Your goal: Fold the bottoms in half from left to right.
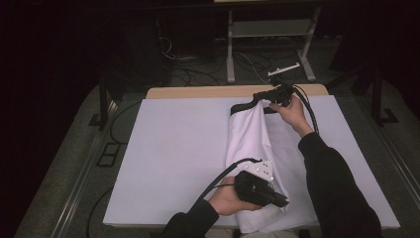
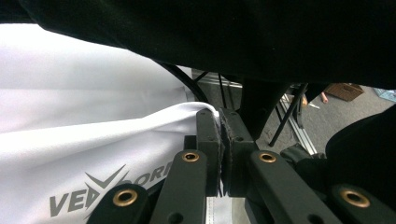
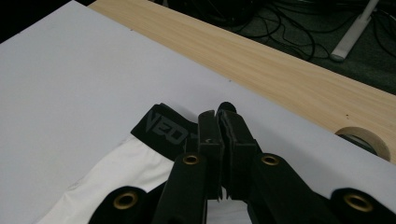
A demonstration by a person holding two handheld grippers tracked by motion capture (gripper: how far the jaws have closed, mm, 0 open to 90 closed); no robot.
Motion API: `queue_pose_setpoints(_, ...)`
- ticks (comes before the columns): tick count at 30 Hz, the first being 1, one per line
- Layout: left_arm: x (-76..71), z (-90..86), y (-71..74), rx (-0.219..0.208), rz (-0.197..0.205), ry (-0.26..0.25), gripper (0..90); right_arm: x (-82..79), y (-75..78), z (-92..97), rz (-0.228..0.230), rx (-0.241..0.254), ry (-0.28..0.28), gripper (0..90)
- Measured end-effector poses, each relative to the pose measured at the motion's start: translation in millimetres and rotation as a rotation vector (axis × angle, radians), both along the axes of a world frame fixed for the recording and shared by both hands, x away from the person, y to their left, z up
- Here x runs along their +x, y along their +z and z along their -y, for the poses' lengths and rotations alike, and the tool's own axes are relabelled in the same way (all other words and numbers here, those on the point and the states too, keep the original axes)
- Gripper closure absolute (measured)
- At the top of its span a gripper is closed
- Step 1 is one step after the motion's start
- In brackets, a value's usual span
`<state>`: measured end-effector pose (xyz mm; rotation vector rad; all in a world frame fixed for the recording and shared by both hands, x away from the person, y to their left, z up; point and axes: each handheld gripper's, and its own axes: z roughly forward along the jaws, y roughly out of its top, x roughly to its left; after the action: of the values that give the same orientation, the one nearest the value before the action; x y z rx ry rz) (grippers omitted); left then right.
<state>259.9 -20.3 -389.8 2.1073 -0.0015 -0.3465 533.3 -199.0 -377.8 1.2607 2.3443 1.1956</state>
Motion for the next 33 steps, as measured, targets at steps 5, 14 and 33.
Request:
queue_pose_setpoints(5, 0.4, 10.1, -3.8, -0.001, -0.011, -0.009, 86.8, 0.4, -0.6, 4.6, 0.002, -0.007, -0.006, 85.3)
queue_pose_setpoints(14, 2.1, 26.4, -9.2, -0.012, -0.023, -0.016, 86.8, 1.4, -4.4, 18.1, -0.012, -0.018, -0.024, 85.2)
queue_pose_setpoints(33, 10.2, 50.9, -28.8, -0.01, -0.061, -0.013, 86.8, 6.6, -14.6, 38.8, -0.038, -0.046, -0.024, 85.2)
